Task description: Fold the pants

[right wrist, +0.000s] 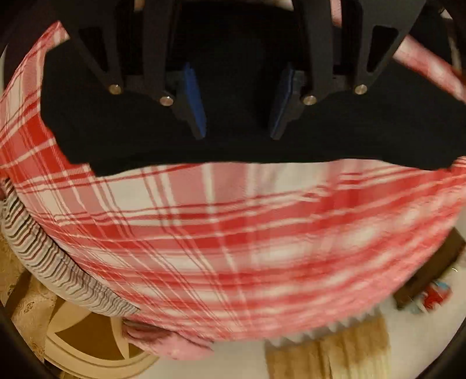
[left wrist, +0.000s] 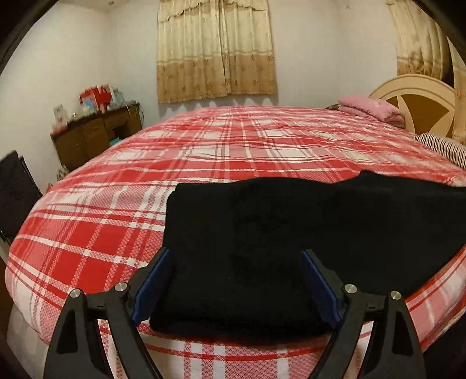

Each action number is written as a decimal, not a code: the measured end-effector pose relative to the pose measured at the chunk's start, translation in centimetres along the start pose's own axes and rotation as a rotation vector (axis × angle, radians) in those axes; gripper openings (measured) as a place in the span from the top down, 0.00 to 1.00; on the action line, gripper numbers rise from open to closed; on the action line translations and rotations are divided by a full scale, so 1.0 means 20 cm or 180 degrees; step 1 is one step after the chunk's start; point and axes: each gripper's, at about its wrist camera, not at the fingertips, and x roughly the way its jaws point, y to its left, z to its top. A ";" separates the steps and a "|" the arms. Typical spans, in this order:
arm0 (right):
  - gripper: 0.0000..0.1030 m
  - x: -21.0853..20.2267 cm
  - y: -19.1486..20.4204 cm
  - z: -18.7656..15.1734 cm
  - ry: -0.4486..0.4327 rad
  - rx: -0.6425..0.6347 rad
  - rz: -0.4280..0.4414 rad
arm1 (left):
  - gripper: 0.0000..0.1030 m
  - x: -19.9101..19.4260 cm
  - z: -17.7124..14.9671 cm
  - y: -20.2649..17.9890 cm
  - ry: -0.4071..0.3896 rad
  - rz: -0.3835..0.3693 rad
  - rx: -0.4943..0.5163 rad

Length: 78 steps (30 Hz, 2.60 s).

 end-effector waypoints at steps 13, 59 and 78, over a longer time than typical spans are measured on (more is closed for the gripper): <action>0.35 -0.21 0.23 -0.07 -0.0378 -0.0533 -0.0286 | 0.12 0.00 0.01 0.05 0.0023 -0.0011 -0.0133; 0.62 -0.10 0.03 0.14 -0.0075 -0.1683 -0.0321 | 0.12 0.02 -0.01 0.09 0.0148 0.0011 -0.0378; 0.52 -0.23 0.57 0.13 -0.0053 -0.1629 0.0355 | 0.12 0.00 -0.03 0.13 0.0109 0.0210 -0.0294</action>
